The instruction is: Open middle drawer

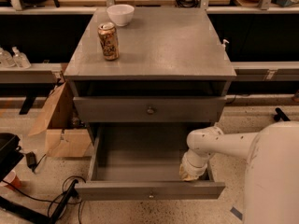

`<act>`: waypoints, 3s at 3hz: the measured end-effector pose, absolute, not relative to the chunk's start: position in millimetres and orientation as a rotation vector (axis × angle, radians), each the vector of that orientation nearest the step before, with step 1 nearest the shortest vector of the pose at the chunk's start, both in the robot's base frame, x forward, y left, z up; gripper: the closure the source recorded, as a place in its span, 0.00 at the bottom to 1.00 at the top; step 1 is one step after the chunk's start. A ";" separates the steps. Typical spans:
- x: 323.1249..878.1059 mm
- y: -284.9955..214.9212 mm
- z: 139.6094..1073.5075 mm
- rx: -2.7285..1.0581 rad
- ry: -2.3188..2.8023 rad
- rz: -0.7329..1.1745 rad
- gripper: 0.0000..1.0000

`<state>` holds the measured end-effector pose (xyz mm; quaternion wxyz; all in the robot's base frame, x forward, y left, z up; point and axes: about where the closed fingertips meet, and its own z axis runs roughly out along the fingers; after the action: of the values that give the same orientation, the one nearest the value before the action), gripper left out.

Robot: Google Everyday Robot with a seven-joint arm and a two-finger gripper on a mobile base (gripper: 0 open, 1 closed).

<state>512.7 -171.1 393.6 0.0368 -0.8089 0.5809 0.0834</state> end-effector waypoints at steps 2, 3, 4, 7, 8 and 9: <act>513.1 -171.1 393.5 -2.483 1.783 0.256 0.75; 513.1 -171.1 393.5 -2.483 1.783 0.256 0.51; 513.1 -171.1 393.5 -2.483 1.783 0.256 0.27; 518.1 -171.0 392.3 -2.485 1.784 0.260 0.00; 518.1 -171.0 392.3 -2.485 1.784 0.260 0.19; 518.1 -171.0 392.4 -2.485 1.784 0.260 0.41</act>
Offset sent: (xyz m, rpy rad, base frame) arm 0.0000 0.0000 0.0000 0.0000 0.0000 0.0000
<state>518.1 -171.0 392.4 0.0360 -0.8089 0.5807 0.0845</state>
